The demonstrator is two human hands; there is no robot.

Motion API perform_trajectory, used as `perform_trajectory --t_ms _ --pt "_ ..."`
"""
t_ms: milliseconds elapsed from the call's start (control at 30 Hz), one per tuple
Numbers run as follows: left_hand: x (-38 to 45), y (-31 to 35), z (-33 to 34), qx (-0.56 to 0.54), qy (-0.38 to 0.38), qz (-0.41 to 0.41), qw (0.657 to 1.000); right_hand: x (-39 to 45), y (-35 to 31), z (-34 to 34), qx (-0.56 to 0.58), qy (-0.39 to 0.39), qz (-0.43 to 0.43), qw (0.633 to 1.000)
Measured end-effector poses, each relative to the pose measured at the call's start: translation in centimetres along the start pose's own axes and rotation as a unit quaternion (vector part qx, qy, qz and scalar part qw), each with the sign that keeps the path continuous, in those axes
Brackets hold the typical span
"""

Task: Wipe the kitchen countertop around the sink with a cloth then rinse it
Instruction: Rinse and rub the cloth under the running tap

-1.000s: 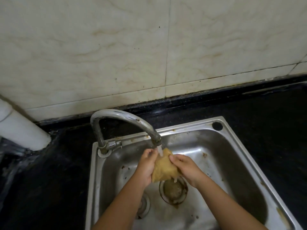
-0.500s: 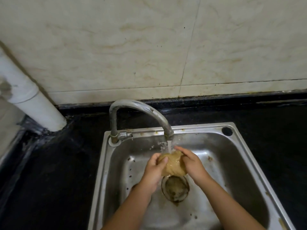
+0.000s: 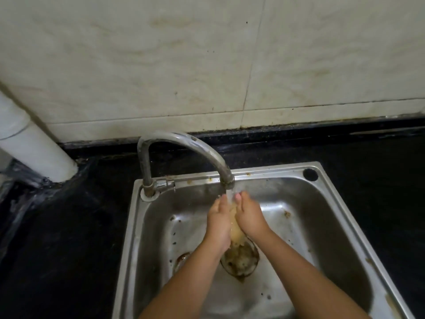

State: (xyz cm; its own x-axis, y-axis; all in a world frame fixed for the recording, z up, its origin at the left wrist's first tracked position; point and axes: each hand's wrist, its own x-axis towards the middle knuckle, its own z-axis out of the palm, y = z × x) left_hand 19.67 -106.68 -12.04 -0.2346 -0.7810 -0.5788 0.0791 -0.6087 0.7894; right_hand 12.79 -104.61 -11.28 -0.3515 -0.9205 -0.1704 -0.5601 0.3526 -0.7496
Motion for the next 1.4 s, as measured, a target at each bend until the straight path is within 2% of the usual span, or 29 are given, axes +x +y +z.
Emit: perform_trajectory --t_ms 100,133,200,267,333,400,467,600,667,767,833,867,933,1000,1067,1167,1233,1333,1400 --pt "1.0 0.8 -1.0 0.069 0.021 0.081 0.994 1.4 -0.2 0.8 0.029 0.001 0.051 0.998" --pt "1.5 1.0 -1.4 0.087 0.032 0.104 0.990 1.3 -0.2 0.9 0.039 0.008 0.047 0.998" --pt "2.3 1.0 -2.2 0.117 0.048 0.124 0.984 -0.2 -0.4 0.9 0.064 0.009 -0.021 0.998" --pt "2.2 0.6 -2.2 0.131 0.034 0.100 0.986 -2.3 -0.6 0.8 0.059 -0.014 -0.083 0.995" --pt "1.7 0.2 -1.6 0.086 0.026 0.041 0.995 -3.4 -0.1 1.2 0.026 -0.016 -0.113 0.993" --pt "1.6 0.1 -0.8 0.020 0.017 -0.019 0.999 -3.2 -0.1 1.5 -0.019 -0.007 -0.097 0.995" --pt "1.5 -0.2 -0.4 -0.005 0.008 -0.048 0.999 -1.9 0.6 1.6 -0.023 0.009 -0.030 0.999" --pt "0.8 -0.2 0.2 0.027 0.006 -0.015 1.000 0.6 1.7 0.7 -0.030 0.007 0.062 0.998" --pt "1.1 0.1 0.0 0.021 0.020 -0.010 1.000 0.5 1.4 0.2 -0.011 0.013 0.074 0.997" --pt "1.5 0.3 -0.4 0.015 0.066 -0.012 0.998 -2.0 -0.2 -0.3 0.029 -0.014 -0.016 0.999" --pt "1.1 0.5 -0.2 0.018 0.070 -0.030 0.997 -3.3 -1.1 0.0 -0.001 -0.057 -0.071 0.996" --pt "0.8 0.6 0.0 0.005 0.061 -0.047 0.997 -3.3 -1.1 0.1 -0.020 -0.059 -0.069 0.996" --pt "0.1 0.6 0.4 -0.007 0.042 -0.072 0.996 -2.0 -0.2 0.0 -0.047 -0.039 -0.032 0.998" --pt "-0.3 0.2 0.6 0.002 0.017 -0.064 0.998 -0.3 0.8 -0.2 -0.065 -0.029 0.007 0.997" --pt "-0.5 0.6 0.5 0.007 0.013 -0.050 0.999 0.7 1.4 0.0 -0.035 -0.030 0.037 0.998" --pt "0.2 1.9 0.3 0.029 0.028 -0.033 0.999 0.3 0.7 -0.6 0.064 0.030 0.077 0.995" --pt "0.4 2.5 0.1 0.059 0.051 -0.036 0.996 -1.0 0.2 -1.2 0.113 0.045 0.034 0.992" --pt "0.3 2.7 0.2 0.057 0.058 -0.047 0.996 -3.1 -1.1 -0.9 0.043 -0.026 -0.051 0.997" --pt "0.0 2.6 0.8 0.062 0.051 -0.053 0.995 -2.7 -1.0 -0.4 0.003 -0.025 -0.042 0.999"
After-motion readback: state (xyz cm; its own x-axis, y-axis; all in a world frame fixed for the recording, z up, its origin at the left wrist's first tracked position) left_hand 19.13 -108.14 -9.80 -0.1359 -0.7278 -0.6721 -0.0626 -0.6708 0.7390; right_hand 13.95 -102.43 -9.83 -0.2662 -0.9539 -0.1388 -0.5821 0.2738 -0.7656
